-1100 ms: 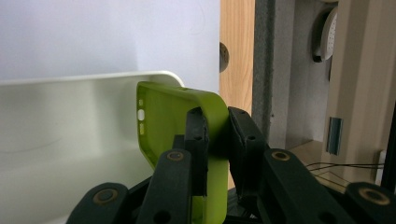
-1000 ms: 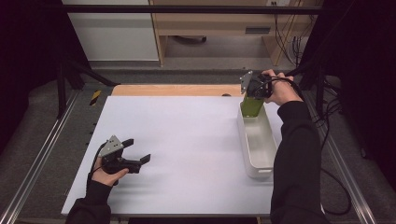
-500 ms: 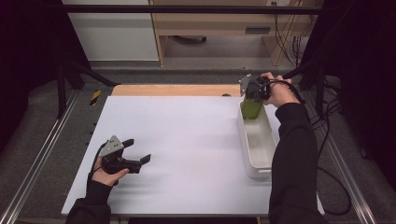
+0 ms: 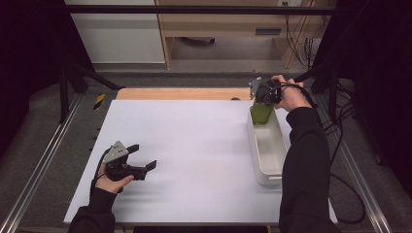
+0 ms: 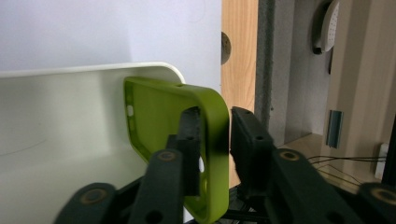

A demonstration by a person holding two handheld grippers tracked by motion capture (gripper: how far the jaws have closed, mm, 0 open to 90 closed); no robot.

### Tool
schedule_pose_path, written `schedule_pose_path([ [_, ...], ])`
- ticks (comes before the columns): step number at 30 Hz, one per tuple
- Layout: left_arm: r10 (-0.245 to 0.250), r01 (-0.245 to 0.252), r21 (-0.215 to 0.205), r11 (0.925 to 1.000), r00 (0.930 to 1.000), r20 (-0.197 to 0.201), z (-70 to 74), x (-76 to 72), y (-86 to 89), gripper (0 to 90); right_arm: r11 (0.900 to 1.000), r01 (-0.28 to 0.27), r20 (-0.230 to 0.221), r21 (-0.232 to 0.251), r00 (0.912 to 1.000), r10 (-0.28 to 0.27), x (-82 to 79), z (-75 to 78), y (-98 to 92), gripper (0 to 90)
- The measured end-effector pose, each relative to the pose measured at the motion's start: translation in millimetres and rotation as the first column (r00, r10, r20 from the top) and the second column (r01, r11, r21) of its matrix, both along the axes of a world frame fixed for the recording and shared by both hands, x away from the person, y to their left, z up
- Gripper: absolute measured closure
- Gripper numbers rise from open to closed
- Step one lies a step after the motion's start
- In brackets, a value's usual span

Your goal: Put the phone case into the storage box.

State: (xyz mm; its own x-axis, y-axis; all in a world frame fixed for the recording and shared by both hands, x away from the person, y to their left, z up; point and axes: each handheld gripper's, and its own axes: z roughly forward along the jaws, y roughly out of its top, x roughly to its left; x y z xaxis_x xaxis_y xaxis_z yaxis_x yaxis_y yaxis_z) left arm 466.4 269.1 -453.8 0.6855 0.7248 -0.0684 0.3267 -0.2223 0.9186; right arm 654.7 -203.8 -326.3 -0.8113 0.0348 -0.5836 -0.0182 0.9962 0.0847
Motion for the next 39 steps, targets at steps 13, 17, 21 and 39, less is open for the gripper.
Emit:
schedule_pose_path([
  [13,0.001,-0.001,-0.003,1.0,1.0,0.004,0.8,-0.7,0.5,2.0,0.991,0.032,0.028,0.126,0.999,-0.036,-10.6,16.7,-2.4,47.9],
  [17,0.001,-0.001,-0.005,1.0,1.0,0.007,1.4,-1.2,0.7,2.0,0.983,0.042,0.033,0.179,0.9982,-0.049,-17.2,22.5,-3.1,42.8],
  [21,-0.001,0.001,-0.008,1.0,1.0,0.005,1.3,-1.3,0.7,1.9,0.962,0.066,0.023,0.266,0.9969,-0.075,-26.3,28.3,-3.2,38.8],
  [39,-0.013,0.013,-0.023,0.9996,0.9998,0.012,3.6,-4.0,0.5,1.9,0.744,0.235,-0.068,0.625,0.9665,-0.247,-84.0,34.4,-10.5,14.3],
])
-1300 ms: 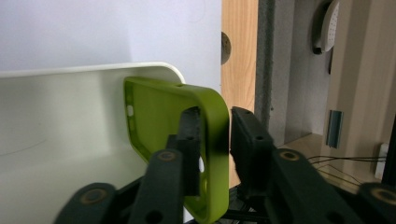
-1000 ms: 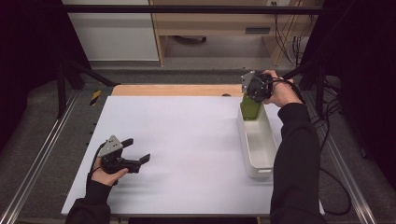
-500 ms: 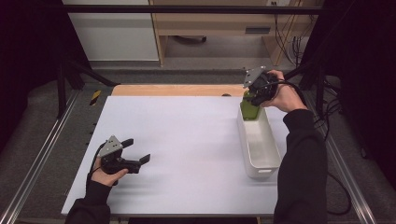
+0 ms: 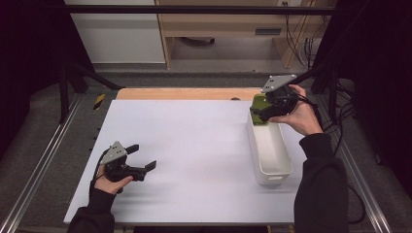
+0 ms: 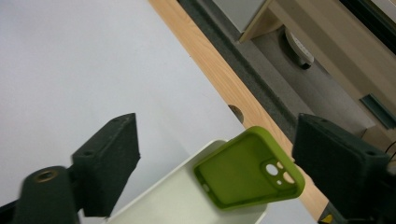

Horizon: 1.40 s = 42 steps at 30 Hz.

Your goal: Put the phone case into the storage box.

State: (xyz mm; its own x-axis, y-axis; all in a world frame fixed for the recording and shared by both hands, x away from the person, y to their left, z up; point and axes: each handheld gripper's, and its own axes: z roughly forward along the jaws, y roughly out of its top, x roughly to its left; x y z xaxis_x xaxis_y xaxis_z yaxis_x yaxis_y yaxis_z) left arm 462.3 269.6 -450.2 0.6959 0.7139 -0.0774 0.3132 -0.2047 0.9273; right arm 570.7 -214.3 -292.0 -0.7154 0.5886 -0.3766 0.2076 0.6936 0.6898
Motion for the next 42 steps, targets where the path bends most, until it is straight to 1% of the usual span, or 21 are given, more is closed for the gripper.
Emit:
schedule_pose_path([
  [3,-0.003,0.003,-0.001,1.0,1.0,0.002,0.4,-0.2,-0.1,1.9,0.997,0.042,-0.002,0.066,0.9991,-0.042,-10.2,-2.3,-2.3,8.0],
  [5,-0.002,0.002,-0.004,1.0,1.0,0.004,0.8,-0.6,-0.2,1.9,0.99,0.062,-0.01,0.128,0.9981,-0.061,-17.4,-3.0,-3.6,5.2],
  [7,-0.004,0.004,-0.006,1.0,1.0,0.006,1.2,-1.0,-0.3,1.8,0.978,0.065,-0.001,0.198,0.9978,-0.066,-25.9,-3.9,-5.0,3.4],
  [9,-0.007,0.007,-0.01,0.9999,1.0,0.006,1.7,-1.5,-0.6,1.8,0.968,0.067,0.0,0.244,0.9976,-0.069,-33.5,-5.1,-5.6,2.5],
  [10,-0.008,0.008,-0.01,0.9999,0.9999,0.007,2.0,-1.7,-0.8,1.9,0.964,0.066,0.004,0.256,0.9976,-0.07,-36.2,-5.7,-5.8,2.2],
  [12,-0.01,0.01,-0.012,0.9999,0.9999,0.009,2.3,-2.1,-1.2,1.8,0.952,0.069,0.01,0.299,0.9971,-0.076,-45.7,-8.2,-6.8,1.9],
  [14,-0.012,0.012,-0.013,0.9998,0.9999,0.011,2.7,-2.5,-1.6,1.8,0.945,0.069,0.014,0.321,0.9969,-0.077,-51.2,-10.4,-7.9,2.1],
  [18,-0.016,0.017,-0.018,0.9997,0.9997,0.015,4.3,-3.4,-1.6,1.7,0.918,0.069,0.012,0.391,0.9967,-0.08,-65.3,-19.2,-12.3,2.0],
  [19,-0.017,0.017,-0.017,0.9997,0.9997,0.016,4.5,-3.6,-1.5,1.7,0.913,0.071,0.009,0.402,0.9966,-0.082,-69.4,-22.8,-13.5,1.8],
  [20,-0.017,0.017,-0.017,0.9997,0.9997,0.017,4.6,-3.8,-1.5,1.7,0.913,0.069,0.011,0.403,0.9967,-0.08,-72.0,-25.0,-14.1,1.6],
  [22,-0.017,0.018,-0.018,0.9997,0.9997,0.018,5.0,-4.2,-1.4,1.7,0.906,0.057,0.018,0.42,0.9973,-0.071,-79.2,-31.5,-15.8,1.9],
  [23,-0.017,0.018,-0.018,0.9997,0.9997,0.018,5.0,-4.3,-1.4,1.7,0.894,0.051,0.01,0.446,0.998,-0.062,-83.9,-36.9,-17.3,1.3],
  [24,-0.018,0.019,-0.019,0.9996,0.9997,0.018,5.1,-4.5,-1.4,1.7,0.891,0.043,0.012,0.451,0.9985,-0.054,-85.2,-38.9,-18.1,1.4],
  [25,-0.019,0.02,-0.02,0.9996,0.9996,0.018,5.1,-4.7,-1.4,1.7,0.886,0.041,0.009,0.462,0.9987,-0.05,-88.0,-42.5,-19.3,1.7],
  [27,-0.021,0.021,-0.021,0.9996,0.9996,0.018,5.1,-5.0,-1.6,1.7,0.867,0.049,-0.009,0.496,0.9987,-0.051,-92.6,-50.8,-22.7,1.5],
  [29,-0.022,0.022,-0.022,0.9995,0.9996,0.018,5.0,-5.3,-1.9,1.7,0.862,0.044,-0.01,0.505,0.9989,-0.045,-96.1,-57.1,-26.2,1.0],
  [30,-0.022,0.022,-0.022,0.9995,0.9996,0.018,5.0,-5.4,-2.0,1.7,0.857,0.051,-0.013,0.513,0.9986,-0.051,-98.6,-61.5,-28.2,0.6],
  [32,-0.025,0.025,-0.021,0.9995,0.9995,0.017,4.9,-5.7,-2.3,1.6,0.855,0.04,-0.017,0.518,0.9992,-0.036,-101.6,-68.4,-31.0,0.6],
  [35,-0.028,0.028,-0.018,0.9994,0.9995,0.016,4.6,-5.9,-2.7,1.5,0.859,0.038,-0.018,0.51,0.9993,-0.034,-107.7,-79.9,-35.2,0.6],
  [38,-0.031,0.031,-0.02,0.9993,0.9994,0.016,4.5,-6.1,-2.9,1.5,0.857,0.03,-0.011,0.515,0.9995,-0.028,-113.0,-88.1,-40.3,0.5],
  [42,-0.033,0.033,-0.028,0.999,0.9993,0.017,4.9,-6.3,-3.1,1.5,0.845,0.032,-0.001,0.535,0.9993,-0.037,-118.9,-96.5,-47.2,0.6],
])
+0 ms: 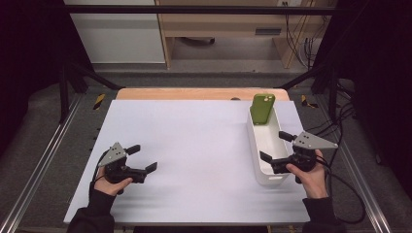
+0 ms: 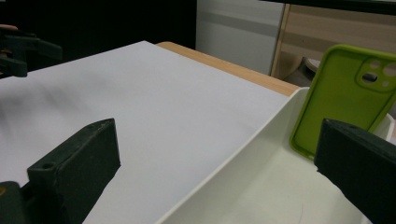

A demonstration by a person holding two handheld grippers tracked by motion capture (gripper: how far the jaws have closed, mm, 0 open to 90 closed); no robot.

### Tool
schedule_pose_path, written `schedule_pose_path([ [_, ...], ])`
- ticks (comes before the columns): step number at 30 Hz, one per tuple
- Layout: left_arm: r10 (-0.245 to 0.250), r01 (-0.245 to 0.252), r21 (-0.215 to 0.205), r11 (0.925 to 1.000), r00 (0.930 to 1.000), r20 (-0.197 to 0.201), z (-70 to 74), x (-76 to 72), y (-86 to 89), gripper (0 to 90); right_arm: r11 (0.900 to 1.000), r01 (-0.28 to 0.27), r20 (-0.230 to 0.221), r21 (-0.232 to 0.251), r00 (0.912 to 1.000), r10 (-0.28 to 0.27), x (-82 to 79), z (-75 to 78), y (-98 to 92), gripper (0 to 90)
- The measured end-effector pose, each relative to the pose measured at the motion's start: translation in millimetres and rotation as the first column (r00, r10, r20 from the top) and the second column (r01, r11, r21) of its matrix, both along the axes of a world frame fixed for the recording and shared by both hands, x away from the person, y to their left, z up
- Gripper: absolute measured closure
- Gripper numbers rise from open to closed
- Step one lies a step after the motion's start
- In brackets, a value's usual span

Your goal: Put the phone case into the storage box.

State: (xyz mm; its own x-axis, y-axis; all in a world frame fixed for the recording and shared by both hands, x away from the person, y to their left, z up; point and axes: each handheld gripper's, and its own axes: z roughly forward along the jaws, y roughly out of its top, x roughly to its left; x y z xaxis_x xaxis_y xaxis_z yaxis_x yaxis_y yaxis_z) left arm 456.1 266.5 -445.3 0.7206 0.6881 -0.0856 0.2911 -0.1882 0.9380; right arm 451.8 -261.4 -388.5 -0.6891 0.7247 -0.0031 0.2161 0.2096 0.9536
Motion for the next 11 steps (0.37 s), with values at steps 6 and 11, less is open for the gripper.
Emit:
schedule_pose_path([
  [6,-0.004,0.004,-0.003,1.0,1.0,0.002,0.6,-0.8,-0.9,1.5,1.0,0.023,-0.017,-0.013,0.9996,-0.023,-4.7,-12.0,-9.5,0.7],
  [11,-0.006,0.006,-0.003,1.0,1.0,0.004,1.0,-0.9,-1.6,1.5,1.0,0.027,-0.014,0.007,0.9995,-0.027,-9.0,-16.2,-16.2,0.6],
])
